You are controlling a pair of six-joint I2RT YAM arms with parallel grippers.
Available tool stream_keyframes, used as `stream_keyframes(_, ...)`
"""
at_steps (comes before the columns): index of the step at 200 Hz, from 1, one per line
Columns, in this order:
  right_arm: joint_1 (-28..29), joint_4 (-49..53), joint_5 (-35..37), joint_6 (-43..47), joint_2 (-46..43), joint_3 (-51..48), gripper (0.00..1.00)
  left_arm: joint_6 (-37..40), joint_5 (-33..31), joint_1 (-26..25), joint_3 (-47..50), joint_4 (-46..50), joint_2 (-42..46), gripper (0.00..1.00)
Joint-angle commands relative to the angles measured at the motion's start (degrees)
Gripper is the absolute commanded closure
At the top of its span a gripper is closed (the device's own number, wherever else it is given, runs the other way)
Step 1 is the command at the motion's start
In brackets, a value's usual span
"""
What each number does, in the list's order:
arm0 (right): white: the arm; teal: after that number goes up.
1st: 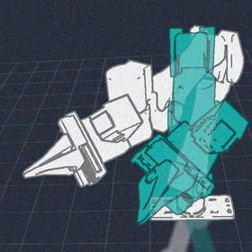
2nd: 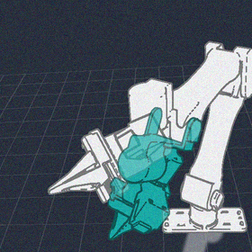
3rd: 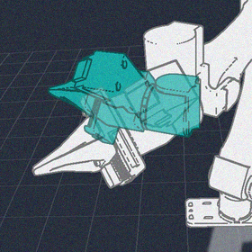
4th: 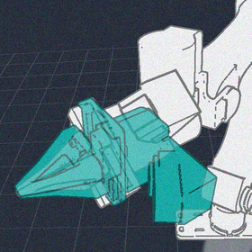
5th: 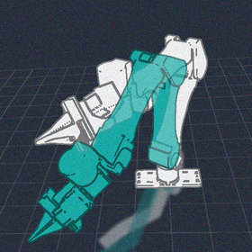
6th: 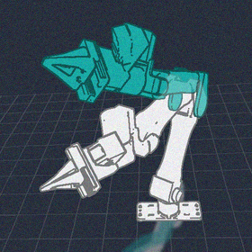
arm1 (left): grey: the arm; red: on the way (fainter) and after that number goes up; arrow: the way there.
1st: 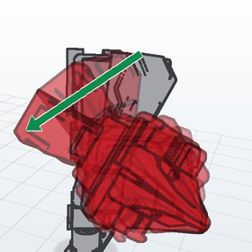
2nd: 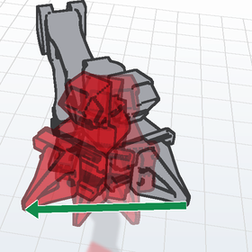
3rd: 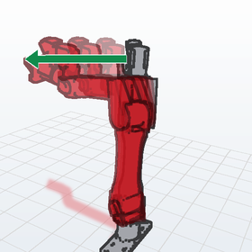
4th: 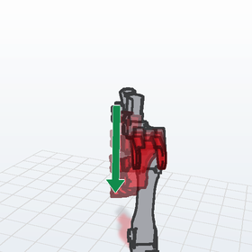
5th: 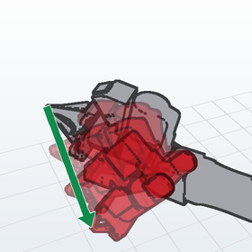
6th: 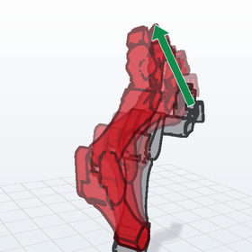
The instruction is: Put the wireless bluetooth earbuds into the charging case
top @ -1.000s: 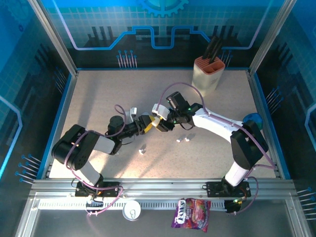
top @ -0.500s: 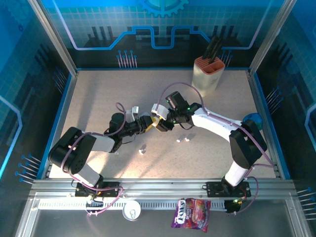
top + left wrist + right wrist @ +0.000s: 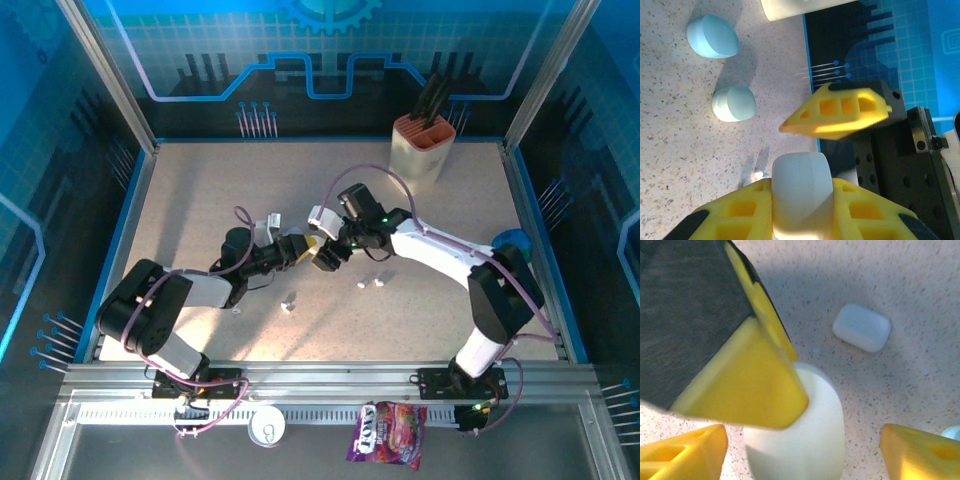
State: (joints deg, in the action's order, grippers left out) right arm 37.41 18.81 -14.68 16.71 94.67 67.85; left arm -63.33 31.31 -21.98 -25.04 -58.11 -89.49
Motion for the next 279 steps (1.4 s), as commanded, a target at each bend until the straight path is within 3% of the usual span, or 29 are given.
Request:
stream_keyframes(1, -2.45, -6.92, -3.43, -6.94, -8.1, -3.23, 0.13, -2.09, -2.94, 1.04, -0.33, -5.82, 1.36, 0.77)
stream_keyframes(41, -9.5, -23.89, -10.89, -35.9, -15.09, -11.27, 0.08, -7.13, -6.63, 1.32, -1.72, -14.49, -0.29, 0.79)
stream_keyframes(69, -14.2, -36.97, -16.24, -54.48, -16.19, -16.18, 0.11, -9.97, -6.78, 1.24, -2.97, -17.81, -1.25, 0.8)
stream_keyframes(123, -14.14, -65.9, -20.63, -81.74, -9.47, -22.84, 0.21, -14.89, -7.29, 0.45, -4.08, -22.23, -1.75, 0.8)
stream_keyframes(181, -11.3, -71.67, -22.62, -85.63, -2.83, -21.38, 0.33, -17.04, -7.71, 0.45, -3.79, -22.2, -0.19, 0.8)
stream_keyframes(225, -8.87, -69.44, -23.14, -84.9, -0.75, -19.4, 0.38, -15.97, -8.08, 0.78, -4.35, -22.23, 0.41, 0.8)
stream_keyframes(279, -8.57, -71.45, -23.27, -88.21, 0.07, -18.9, 0.65, -13.49, -7.57, 2.26, -4.46, -22.25, 0.34, 0.81)
